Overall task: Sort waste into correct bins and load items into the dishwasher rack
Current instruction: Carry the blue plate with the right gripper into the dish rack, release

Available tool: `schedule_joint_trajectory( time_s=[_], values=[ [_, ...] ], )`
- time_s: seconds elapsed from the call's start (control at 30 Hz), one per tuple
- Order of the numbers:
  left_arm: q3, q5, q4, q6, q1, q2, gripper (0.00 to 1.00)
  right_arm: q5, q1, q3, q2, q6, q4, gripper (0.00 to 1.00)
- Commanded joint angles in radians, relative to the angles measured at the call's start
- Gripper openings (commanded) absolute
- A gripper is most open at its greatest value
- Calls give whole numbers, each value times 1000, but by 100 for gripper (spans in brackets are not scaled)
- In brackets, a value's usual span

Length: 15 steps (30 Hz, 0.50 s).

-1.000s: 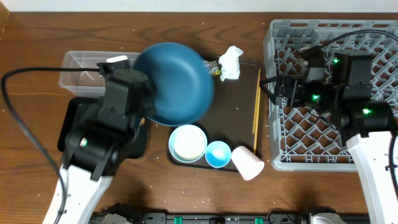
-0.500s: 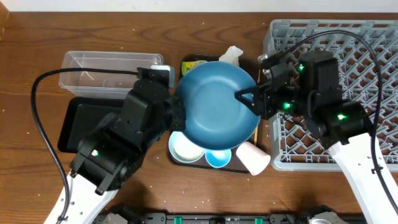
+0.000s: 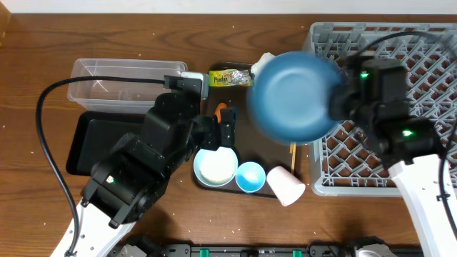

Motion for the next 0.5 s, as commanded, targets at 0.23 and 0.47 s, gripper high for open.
schedule_joint_trajectory(
  time_s=[0.23,0.47],
  values=[
    [16,-4,-12,21,0,-33,98,985,-208,16,29,-222,305,1],
    [16,0,-26,21,0,-56,98,850,-319,16,146,-733,636,1]
  ],
)
